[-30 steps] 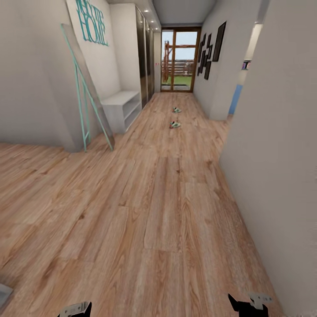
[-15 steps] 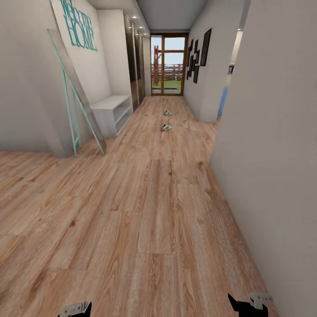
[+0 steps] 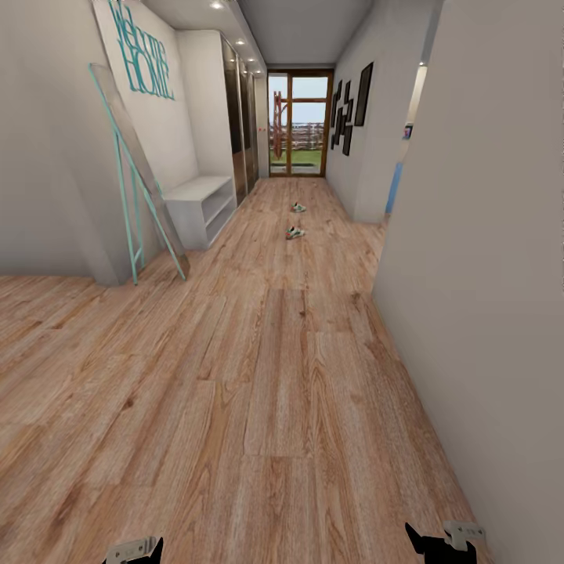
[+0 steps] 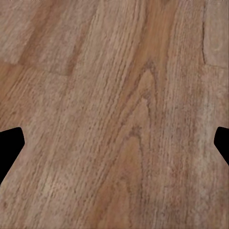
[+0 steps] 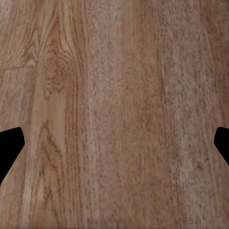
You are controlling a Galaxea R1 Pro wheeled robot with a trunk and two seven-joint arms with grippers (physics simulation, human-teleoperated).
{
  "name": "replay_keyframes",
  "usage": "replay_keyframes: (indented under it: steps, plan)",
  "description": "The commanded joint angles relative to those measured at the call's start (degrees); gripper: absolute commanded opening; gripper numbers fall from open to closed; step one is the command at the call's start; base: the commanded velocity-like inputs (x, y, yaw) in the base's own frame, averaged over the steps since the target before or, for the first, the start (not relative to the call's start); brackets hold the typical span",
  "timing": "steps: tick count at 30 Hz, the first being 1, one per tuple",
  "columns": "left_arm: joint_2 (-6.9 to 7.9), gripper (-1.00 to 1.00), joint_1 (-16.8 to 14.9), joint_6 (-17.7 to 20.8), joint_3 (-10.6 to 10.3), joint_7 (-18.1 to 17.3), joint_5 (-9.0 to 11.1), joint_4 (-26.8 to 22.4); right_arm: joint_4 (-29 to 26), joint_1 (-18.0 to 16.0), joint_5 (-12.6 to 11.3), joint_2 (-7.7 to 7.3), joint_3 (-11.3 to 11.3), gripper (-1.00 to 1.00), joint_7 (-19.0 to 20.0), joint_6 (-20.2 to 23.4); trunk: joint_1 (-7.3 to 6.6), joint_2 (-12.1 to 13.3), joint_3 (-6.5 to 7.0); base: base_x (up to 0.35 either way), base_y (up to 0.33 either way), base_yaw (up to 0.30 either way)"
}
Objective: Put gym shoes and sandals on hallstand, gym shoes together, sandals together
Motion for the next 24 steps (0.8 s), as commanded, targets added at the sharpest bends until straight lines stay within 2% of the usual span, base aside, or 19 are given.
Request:
replay_keyframes:
  steps: [1,24]
  plan:
    - [0.04,1.00,0.0,-0.2,-0.3,-0.3,0.6,0.1,0.1,0.0,-0.6,-0.01,-0.2,1.00,0.6,0.0,-0.01,0.0,0.05,0.000,0.000,-0.001]
    - [0.12,1.00,0.0,-0.2,-0.3,-0.3,0.6,0.1,0.1,0.0,-0.5,-0.01,-0.2,1.00,0.6,0.0,-0.01,0.0,2.11,0.003,0.000,0.000]
